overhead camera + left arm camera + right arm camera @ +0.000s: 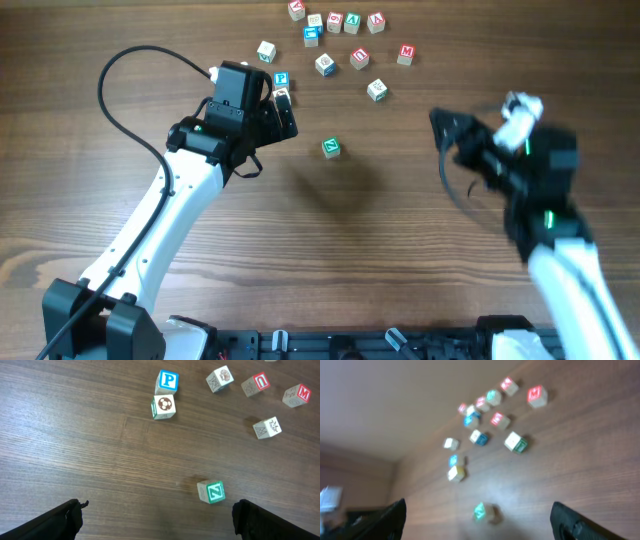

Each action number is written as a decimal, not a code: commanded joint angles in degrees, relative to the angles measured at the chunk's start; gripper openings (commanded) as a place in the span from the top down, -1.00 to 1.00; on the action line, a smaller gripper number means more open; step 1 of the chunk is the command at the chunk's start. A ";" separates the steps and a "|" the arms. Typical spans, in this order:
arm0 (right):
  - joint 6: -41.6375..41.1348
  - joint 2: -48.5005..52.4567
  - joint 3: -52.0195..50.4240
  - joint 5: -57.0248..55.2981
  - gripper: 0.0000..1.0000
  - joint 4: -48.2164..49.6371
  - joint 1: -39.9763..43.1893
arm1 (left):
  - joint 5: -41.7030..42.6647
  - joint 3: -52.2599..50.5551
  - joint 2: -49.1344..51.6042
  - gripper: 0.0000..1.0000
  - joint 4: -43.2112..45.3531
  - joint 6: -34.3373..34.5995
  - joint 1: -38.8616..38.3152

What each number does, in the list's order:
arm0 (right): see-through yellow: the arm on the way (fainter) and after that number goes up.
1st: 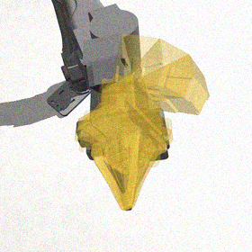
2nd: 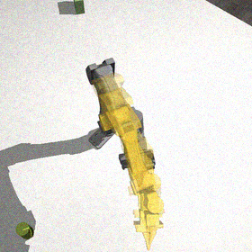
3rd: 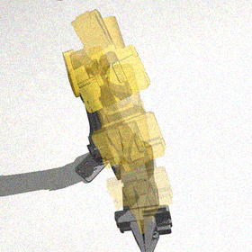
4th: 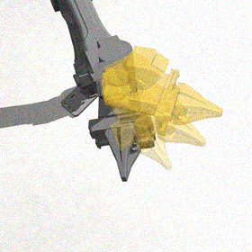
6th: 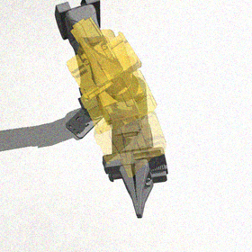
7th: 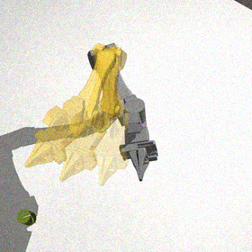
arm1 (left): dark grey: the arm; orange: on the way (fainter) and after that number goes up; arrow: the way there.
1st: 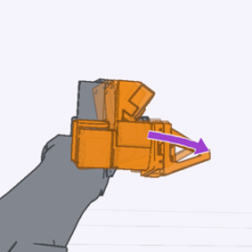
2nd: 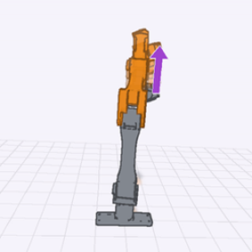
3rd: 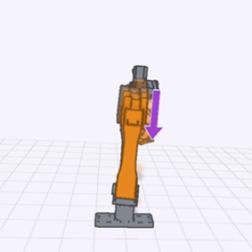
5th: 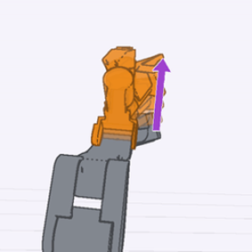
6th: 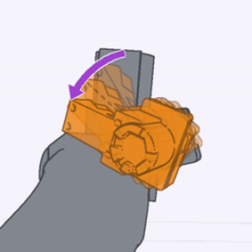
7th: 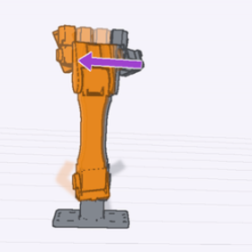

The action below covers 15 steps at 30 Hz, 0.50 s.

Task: Form a horizontal line
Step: 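Reach the right gripper to the pile and grasp the red M block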

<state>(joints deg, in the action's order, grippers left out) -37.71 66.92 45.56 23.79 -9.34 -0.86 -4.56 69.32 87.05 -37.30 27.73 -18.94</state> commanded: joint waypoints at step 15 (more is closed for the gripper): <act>13.68 53.13 51.78 -30.60 -0.88 -14.23 -10.58 | 0.24 -0.37 -0.48 -1.00 0.13 -0.26 0.20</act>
<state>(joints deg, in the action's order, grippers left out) -25.47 112.40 91.92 1.23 -23.44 -10.70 -4.58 69.32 87.05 -37.32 27.73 -18.94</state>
